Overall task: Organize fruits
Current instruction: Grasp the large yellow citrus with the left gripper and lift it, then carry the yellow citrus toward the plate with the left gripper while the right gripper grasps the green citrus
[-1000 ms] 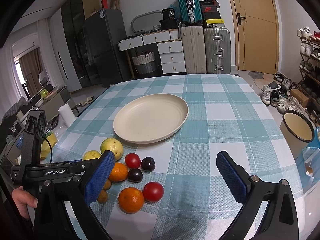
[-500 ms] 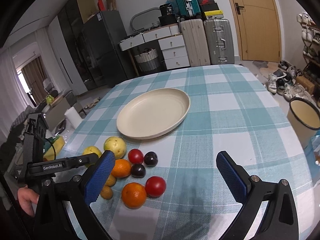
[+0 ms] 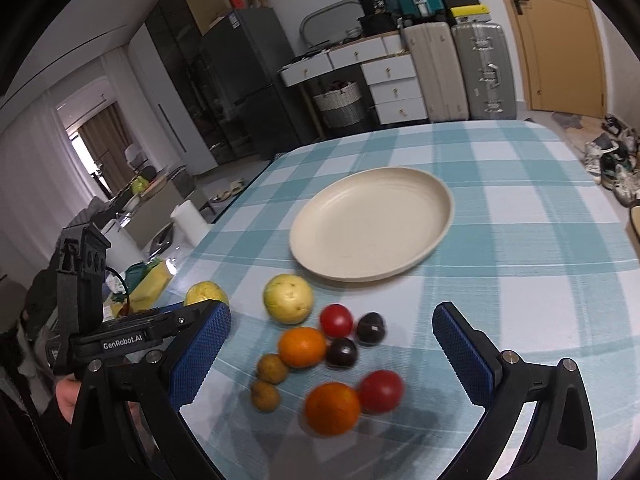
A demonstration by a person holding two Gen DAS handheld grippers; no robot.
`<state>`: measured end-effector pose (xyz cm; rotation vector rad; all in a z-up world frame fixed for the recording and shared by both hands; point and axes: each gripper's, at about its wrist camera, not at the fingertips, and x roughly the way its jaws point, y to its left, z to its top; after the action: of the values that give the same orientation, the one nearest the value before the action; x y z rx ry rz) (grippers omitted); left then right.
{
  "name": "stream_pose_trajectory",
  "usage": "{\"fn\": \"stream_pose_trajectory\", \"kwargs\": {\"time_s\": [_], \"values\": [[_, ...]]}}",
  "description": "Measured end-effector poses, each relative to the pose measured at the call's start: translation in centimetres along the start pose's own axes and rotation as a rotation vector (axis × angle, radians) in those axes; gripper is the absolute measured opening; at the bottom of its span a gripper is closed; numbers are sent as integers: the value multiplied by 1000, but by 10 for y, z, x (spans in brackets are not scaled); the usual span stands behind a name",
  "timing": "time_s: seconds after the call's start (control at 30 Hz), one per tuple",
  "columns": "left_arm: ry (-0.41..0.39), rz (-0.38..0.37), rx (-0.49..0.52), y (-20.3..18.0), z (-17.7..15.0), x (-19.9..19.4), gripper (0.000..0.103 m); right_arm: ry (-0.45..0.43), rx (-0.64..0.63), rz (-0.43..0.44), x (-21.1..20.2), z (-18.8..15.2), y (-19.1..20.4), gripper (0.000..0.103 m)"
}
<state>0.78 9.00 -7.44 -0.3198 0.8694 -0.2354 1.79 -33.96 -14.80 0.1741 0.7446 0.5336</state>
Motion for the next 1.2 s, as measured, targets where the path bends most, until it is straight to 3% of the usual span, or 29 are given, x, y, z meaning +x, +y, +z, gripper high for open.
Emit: {"fn": "stream_pose_trajectory", "kwargs": {"time_s": [0.37,0.77,1.2], "values": [[-18,35,2,19,1,-12,47,132,-34,48,49,11,24,103],[-34,37,4,30,3,-16,47,241,-119,-1,90,11,51,103],[-30,37,-44,54,4,-10,47,288,-164,-50,117,14,66,103]]}}
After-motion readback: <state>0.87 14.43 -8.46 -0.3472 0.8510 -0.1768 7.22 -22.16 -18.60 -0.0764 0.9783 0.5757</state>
